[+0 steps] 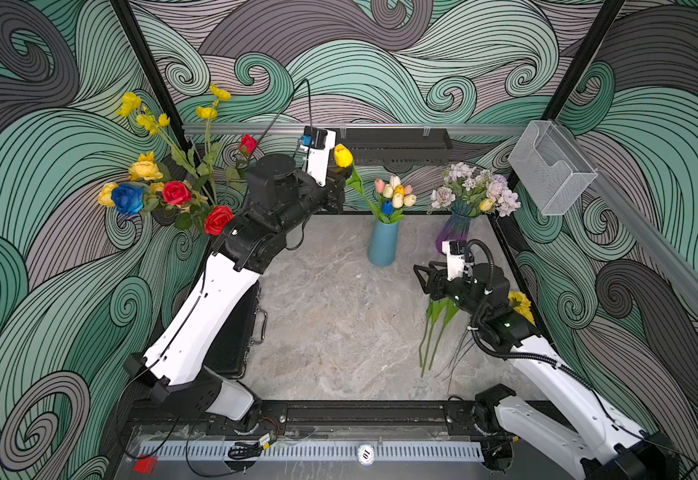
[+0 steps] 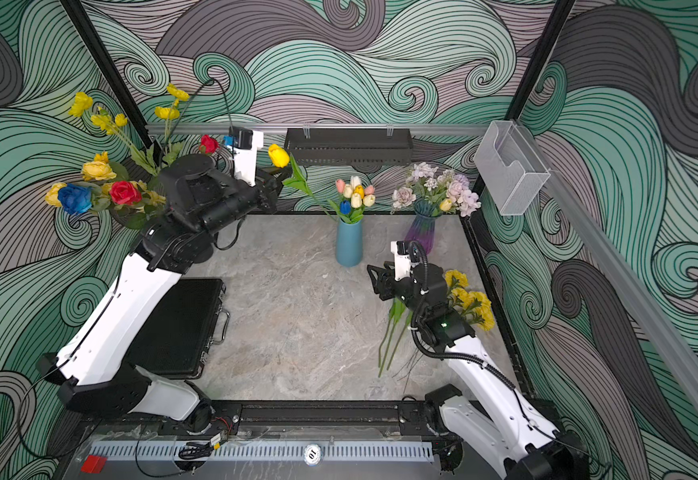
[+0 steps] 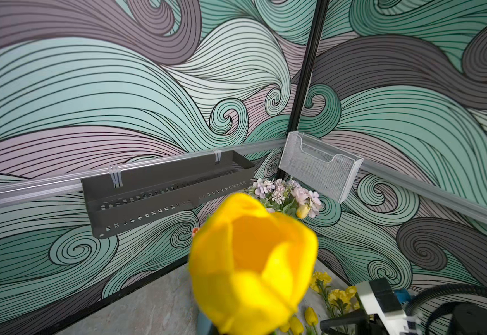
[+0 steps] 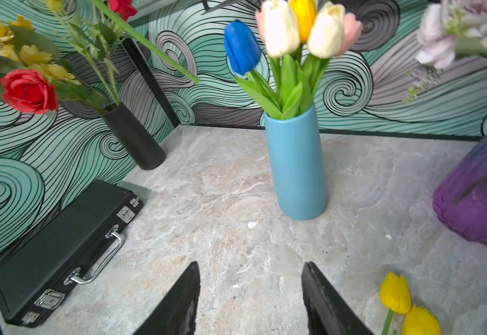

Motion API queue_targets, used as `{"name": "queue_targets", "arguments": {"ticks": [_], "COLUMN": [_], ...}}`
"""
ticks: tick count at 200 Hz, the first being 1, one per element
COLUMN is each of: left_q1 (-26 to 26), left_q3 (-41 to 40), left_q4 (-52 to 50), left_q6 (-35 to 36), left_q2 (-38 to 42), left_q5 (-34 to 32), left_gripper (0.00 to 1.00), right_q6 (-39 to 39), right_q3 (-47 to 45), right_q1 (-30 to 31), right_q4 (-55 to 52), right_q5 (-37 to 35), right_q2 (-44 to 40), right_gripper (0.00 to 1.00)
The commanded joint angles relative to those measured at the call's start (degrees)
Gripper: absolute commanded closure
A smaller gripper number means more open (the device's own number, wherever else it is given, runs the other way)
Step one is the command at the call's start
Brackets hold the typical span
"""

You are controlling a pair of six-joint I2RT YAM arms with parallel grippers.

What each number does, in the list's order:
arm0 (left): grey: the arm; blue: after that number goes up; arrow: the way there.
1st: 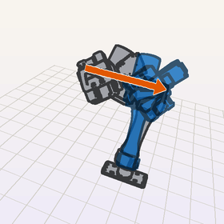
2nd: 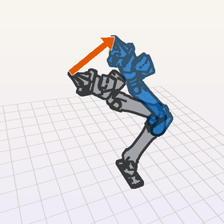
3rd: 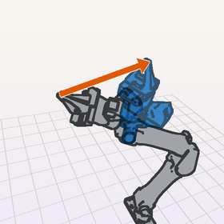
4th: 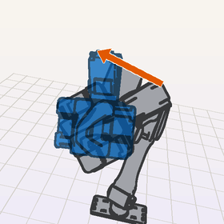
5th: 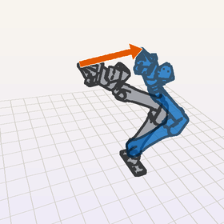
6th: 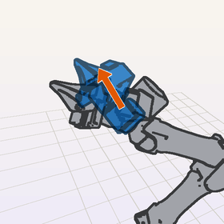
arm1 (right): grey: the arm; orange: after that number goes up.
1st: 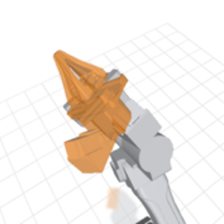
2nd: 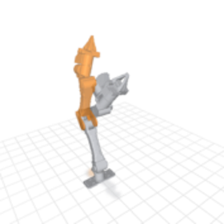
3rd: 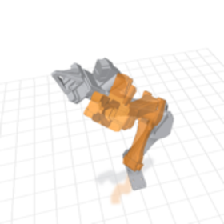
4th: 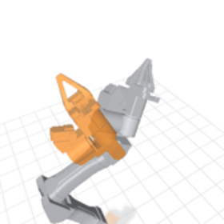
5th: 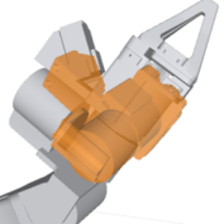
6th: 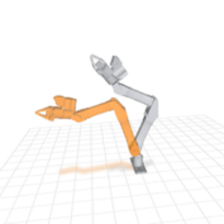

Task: Pick out yellow flowers from the vase
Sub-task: Pick up the flower from the vase.

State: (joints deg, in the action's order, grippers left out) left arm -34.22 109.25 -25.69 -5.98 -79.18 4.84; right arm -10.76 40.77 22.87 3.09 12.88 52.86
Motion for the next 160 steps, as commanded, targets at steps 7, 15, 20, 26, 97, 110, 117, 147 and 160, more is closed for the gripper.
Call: {"name": "queue_targets", "arguments": {"ticks": [7,15,20,26,97,110,117,147,160], "left_q1": [-0.26,-0.28,-0.28,-0.31,-0.40,-0.41,-0.46,-0.49,-0.50], "left_q3": [-1.50,-3.12,-4.20,-5.43,-10.99,-11.07,-11.16,-11.58,-11.58], "left_q4": [-3.48,-3.29,-3.08,-2.90,-2.98,-3.00,-2.79,-2.17,-2.35], "left_q6": [0.58,0.07,-0.22,-0.70,-2.32,-2.44,-2.54,-2.81,-2.70], "left_q2": [3.92,4.94,5.53,6.10,4.67,3.57,3.10,1.84,1.29], "left_q5": [5.38,6.53,7.15,7.83,27.42,29.99,30.96,33.27,33.39], "left_gripper": [0.97,0.97,0.97,0.97,0.98,0.98,0.98,0.97,0.97], "right_q6": [7.49,9.00,9.95,11.24,19.11,19.37,19.66,20.17,19.87], "right_q3": [3.78,4.57,5.01,5.63,8.36,8.76,9.09,10.11,9.70], "right_q1": [2.66,3.64,4.34,5.25,11.71,12.42,12.79,13.18,13.25], "right_q4": [3.65,3.89,4.02,4.03,3.99,3.17,2.46,-1.10,-1.21], "right_q5": [6.08,7.03,7.86,8.62,11.75,12.34,12.27,11.56,11.78], "right_q2": [0.47,0.48,0.64,0.79,2.67,3.27,3.60,4.44,4.46], "right_gripper": [0.44,0.45,0.45,0.45,0.47,0.48,0.50,0.62,0.73]}}
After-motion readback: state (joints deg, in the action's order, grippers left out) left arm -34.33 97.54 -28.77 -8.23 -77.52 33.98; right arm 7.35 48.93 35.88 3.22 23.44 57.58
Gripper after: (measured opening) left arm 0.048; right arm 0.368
